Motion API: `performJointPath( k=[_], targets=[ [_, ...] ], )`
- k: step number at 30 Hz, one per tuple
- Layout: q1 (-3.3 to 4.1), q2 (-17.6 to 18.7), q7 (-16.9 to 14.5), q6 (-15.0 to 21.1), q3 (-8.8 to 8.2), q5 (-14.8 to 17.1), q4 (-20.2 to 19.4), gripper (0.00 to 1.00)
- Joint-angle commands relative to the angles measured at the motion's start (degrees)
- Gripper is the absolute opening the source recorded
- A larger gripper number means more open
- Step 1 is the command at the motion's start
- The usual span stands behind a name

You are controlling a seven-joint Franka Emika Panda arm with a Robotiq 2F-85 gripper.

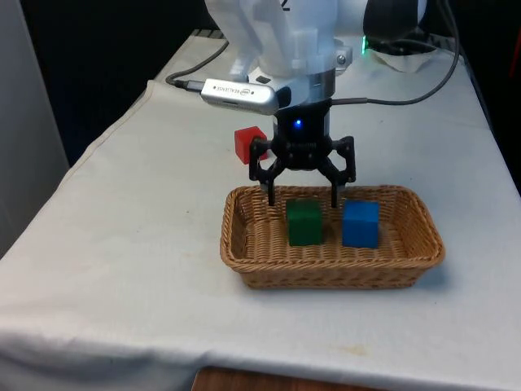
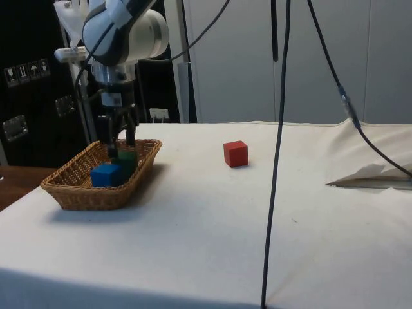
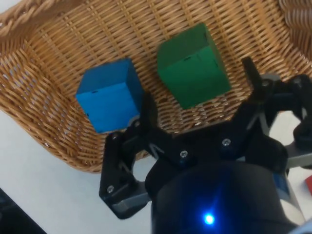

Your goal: Pick up exactly two blocks and place them into the basket.

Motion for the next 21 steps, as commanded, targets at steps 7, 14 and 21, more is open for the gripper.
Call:
performJointPath(
  k=[7, 14, 21],
  targets=[
    [0.00, 0.0, 0.0, 0.0, 0.00, 0.1, 0.0, 1.00],
    [1.26, -2.1, 1.0, -1.1, -0.34, -0.5, -0.4, 1.00],
    [2.86, -4.4, 3.7, -2.1, 0.00, -3.2, -1.2, 1.00]
  ],
)
